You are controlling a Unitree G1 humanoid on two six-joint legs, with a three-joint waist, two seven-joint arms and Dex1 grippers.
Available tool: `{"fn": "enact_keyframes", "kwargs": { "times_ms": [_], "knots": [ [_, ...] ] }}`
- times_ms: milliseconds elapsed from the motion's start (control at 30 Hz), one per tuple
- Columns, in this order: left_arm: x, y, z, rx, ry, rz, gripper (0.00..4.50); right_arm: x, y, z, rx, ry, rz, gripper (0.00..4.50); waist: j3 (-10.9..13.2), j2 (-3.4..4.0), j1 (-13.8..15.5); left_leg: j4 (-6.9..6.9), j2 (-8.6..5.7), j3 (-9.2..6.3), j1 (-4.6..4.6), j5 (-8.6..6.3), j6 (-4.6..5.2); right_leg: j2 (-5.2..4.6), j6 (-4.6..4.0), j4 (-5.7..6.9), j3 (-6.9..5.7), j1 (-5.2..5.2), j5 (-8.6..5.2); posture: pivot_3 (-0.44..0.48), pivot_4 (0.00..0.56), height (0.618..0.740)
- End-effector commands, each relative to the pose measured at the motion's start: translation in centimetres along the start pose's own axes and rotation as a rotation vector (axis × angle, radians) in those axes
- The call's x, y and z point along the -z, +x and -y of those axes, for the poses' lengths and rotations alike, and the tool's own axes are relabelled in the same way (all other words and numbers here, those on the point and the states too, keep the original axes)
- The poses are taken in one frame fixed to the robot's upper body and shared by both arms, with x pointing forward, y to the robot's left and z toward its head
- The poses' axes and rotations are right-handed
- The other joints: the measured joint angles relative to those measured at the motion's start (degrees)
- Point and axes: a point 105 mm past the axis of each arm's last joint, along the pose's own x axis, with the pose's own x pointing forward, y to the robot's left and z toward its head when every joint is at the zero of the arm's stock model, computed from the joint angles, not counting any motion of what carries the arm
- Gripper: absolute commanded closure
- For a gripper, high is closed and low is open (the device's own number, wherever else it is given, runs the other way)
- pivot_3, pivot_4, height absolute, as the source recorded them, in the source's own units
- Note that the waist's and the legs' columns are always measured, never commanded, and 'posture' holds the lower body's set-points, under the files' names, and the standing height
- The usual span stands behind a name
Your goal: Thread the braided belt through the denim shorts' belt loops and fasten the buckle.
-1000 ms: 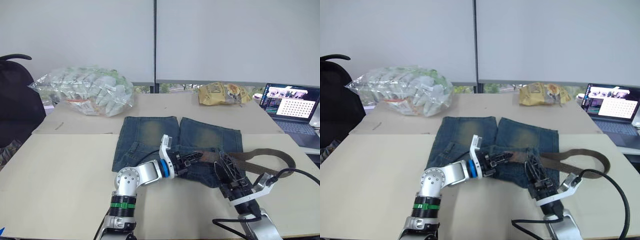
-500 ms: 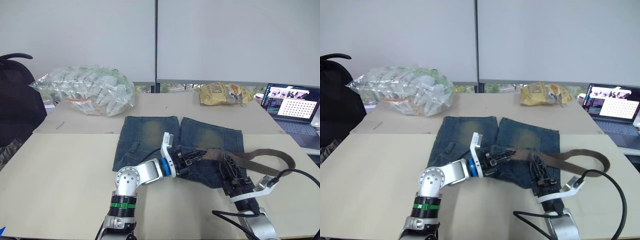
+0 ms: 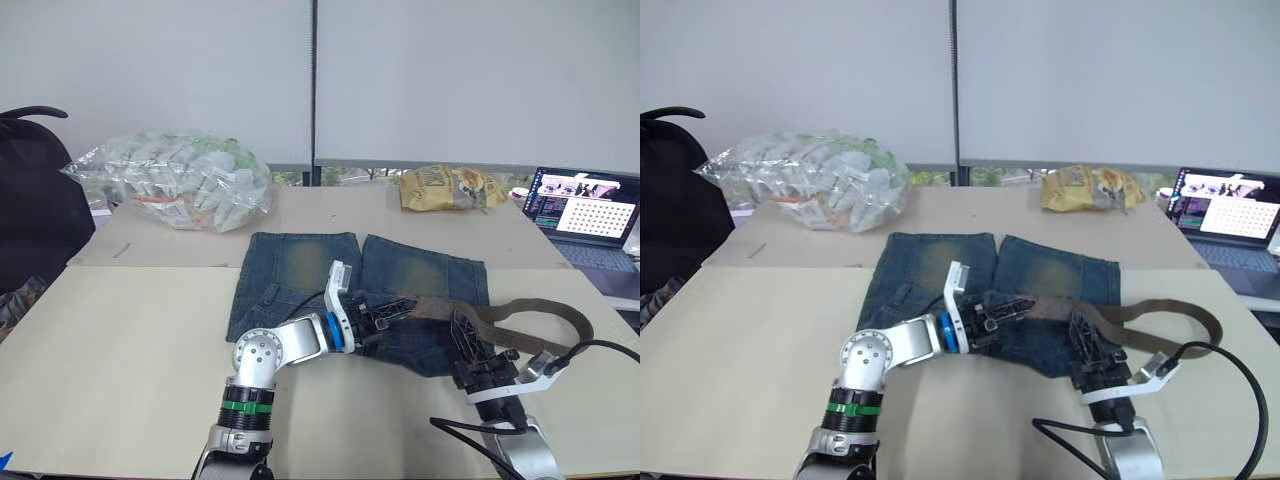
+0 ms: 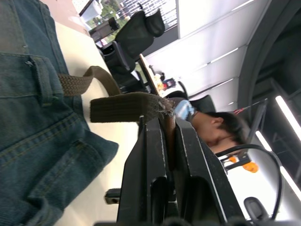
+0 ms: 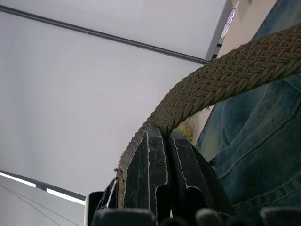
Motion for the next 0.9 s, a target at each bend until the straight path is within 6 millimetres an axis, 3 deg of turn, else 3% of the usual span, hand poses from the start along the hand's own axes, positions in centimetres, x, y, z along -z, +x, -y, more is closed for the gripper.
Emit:
{"fn": "enact_keyframes", "kwargs": {
  "times_ms": [33,200,367,467,567,733,900],
  "knots": [
    [-0.6,0.0,1.1,0.021,0.1,0.002,3.39,-1.5,0.4,-1.7,-0.078,-0.049,0.025,4.5,0.0,0.0,0.0,0.0,0.0,0.0,0.0,0.0,0.0,0.0,0.0,0.0,0.0,0.0,0.0,0.0,0.15,0.74],
    [-0.1,-1.7,1.0,-0.043,0.548,-0.102,1.72,-4.5,1.5,-0.8,0.012,-0.23,0.029,4.5,0.0,0.02,-0.1,-0.04,0.01,0.03,0.05,0.0,0.0,0.01,-0.02,0.01,0.04,0.0,0.01,0.0,0.15,0.74],
    [-1.6,-3.6,1.9,-0.07,0.935,-0.111,0.05,-7.9,2.4,0.8,0.151,-0.416,0.045,4.5,0.0,0.04,0.2,-0.11,0.0,0.04,0.03,0.01,-0.01,-0.02,-0.13,-0.01,0.04,-0.01,-0.03,0.0,0.15,0.74],
    [-2.3,-4.2,1.8,-0.098,1.065,-0.117,0.05,-9.0,3.0,1.5,0.192,-0.484,0.054,4.5,0.0,0.04,0.3,-0.1,-0.02,0.04,0.03,0.01,-0.01,-0.04,-0.19,-0.05,0.04,0.01,-0.07,0.0,0.15,0.74],
    [-2.9,-4.8,2.2,-0.1,1.056,-0.093,0.05,-10.3,3.6,2.5,0.235,-0.516,0.085,4.5,0.0,0.03,0.2,-0.1,-0.01,0.05,0.01,0.01,0.0,-0.04,-0.06,-0.07,0.04,0.01,0.0,0.0,0.15,0.74],
    [-2.2,-6.0,2.4,-0.09,1.058,-0.123,0.05,-11.9,3.7,3.5,0.272,-0.551,0.112,4.5,0.1,0.11,0.1,-0.13,0.01,0.04,-0.01,0.01,0.01,-0.03,-0.04,-0.06,0.02,-0.01,-0.02,0.0,0.15,0.74],
    [-1.4,-7.5,2.4,-0.107,1.06,-0.136,0.05,-12.0,3.8,4.1,0.277,-0.596,0.082,4.5,0.1,0.11,0.0,-0.13,0.02,0.05,0.0,0.01,0.01,-0.03,-0.04,-0.02,0.02,0.0,-0.03,0.0,0.15,0.74]
  ]
}}
